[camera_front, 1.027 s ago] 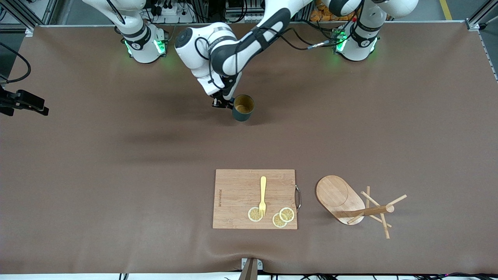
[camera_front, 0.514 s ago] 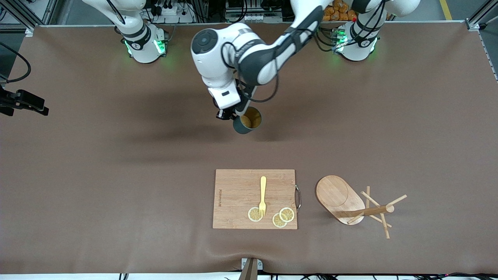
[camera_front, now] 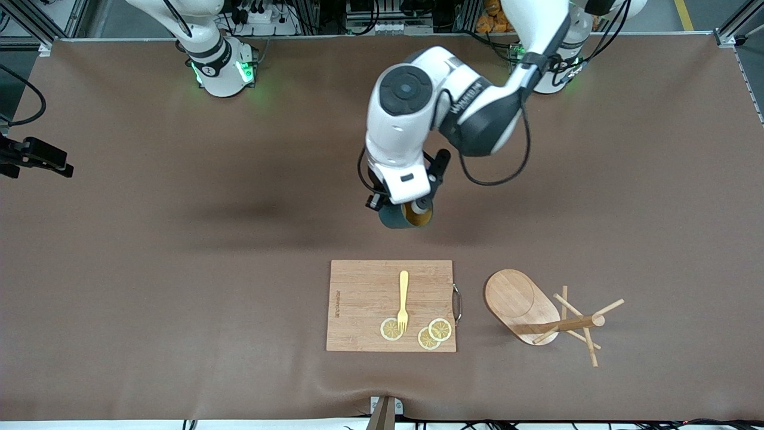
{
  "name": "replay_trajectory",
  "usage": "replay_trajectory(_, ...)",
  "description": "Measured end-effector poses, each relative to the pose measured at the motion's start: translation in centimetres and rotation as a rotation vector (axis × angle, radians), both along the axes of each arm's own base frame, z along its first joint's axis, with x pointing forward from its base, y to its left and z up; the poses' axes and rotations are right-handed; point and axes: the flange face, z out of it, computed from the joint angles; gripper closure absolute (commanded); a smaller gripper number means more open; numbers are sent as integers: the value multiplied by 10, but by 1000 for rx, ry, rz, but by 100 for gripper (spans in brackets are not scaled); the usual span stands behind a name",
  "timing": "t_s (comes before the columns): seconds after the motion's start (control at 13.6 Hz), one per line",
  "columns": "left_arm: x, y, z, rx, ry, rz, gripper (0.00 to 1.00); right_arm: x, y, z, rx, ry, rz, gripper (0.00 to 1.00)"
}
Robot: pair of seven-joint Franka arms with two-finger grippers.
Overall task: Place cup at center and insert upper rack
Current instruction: 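Lift the mug by its handle with the left gripper, then carry the mug with the left gripper to the wooden mug tree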
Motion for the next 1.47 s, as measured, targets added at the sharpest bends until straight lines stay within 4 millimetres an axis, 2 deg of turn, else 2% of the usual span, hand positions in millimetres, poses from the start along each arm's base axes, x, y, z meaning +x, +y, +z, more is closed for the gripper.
replay_trajectory(0.15,23,28,14,-80,14,-3,100,0,-1,0,-10,1,1,0)
replay_trajectory(0.37,58,85,43,-201,13,-26,100,0,-1,0,-15,1,2,0)
replay_trajectory(0.73,96,160,72,-375,-27,-109,100,0,0,0,-16,1,3,0)
replay_trajectory(1.17,134,245,73,-619,-72,-161,100,0,0,0,-17,1,3,0)
replay_trajectory(1.47,145,298,58,-766,-70,-213,100,0,0,0,-17,1,4,0)
